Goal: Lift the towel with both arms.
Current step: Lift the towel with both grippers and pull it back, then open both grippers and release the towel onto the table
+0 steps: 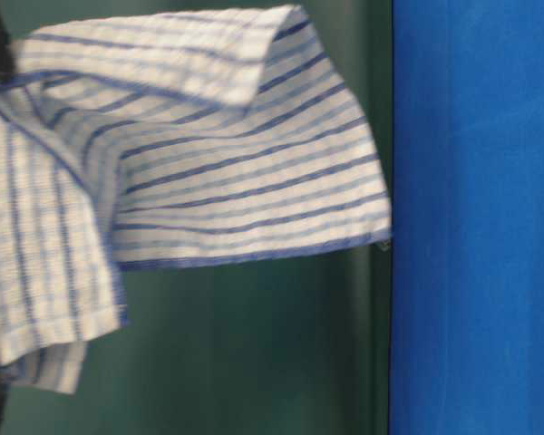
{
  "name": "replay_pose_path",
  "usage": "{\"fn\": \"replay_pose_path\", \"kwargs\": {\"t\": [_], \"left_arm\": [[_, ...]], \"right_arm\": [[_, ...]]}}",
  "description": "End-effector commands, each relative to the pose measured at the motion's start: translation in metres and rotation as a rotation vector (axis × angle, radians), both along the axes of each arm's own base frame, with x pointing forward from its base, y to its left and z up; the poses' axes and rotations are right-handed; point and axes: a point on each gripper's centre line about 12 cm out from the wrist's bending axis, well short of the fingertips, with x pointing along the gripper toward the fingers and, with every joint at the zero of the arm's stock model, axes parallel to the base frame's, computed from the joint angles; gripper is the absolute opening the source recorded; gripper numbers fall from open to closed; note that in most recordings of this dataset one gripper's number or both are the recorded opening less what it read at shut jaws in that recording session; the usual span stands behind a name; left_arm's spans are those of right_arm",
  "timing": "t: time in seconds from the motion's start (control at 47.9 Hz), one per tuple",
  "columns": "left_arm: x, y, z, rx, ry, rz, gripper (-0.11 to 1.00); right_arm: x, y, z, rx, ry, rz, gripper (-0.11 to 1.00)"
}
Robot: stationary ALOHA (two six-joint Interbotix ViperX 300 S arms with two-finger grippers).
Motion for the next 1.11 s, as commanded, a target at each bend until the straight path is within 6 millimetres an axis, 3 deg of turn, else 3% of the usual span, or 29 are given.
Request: {"fn": "replay_pose_path", "kwargs": {"t": [0.0,0.439,0.522,0.606,0.752,0.835,0.961,1.086], "left_arm": [[-0.002,0.000,0.015,0.003,-0.035,0.000,0.05],[0.001,-0.001,0.015,0.002,-0.037,-0.002,0.08],[0.002,-0.003,0.014,0.002,-0.042,-0.010,0.24],[0.002,-0.006,0.015,0.005,-0.049,-0.019,0.49],[0.001,-0.011,0.015,0.008,-0.050,-0.037,0.88],[0.001,-0.013,0.015,0.007,-0.050,-0.045,0.89],[0.002,-0.015,0.012,0.006,-0.041,-0.054,0.88],[0.009,-0.016,0.000,0.001,-0.021,-0.059,0.88]], "right_arm": [[-0.002,0.000,0.014,-0.012,-0.032,-0.002,0.03],[0.000,-0.001,0.012,-0.010,-0.022,-0.002,0.03],[0.000,-0.001,0.011,-0.008,-0.022,-0.002,0.04],[0.000,-0.001,0.012,-0.008,-0.022,-0.003,0.07],[0.000,-0.001,0.012,-0.010,-0.022,-0.004,0.50],[0.000,-0.001,0.011,-0.016,-0.019,-0.006,0.67],[-0.001,-0.001,0.010,-0.007,-0.011,-0.010,0.60],[-0.003,-0.001,-0.003,0.012,0.046,-0.016,0.60]]}}
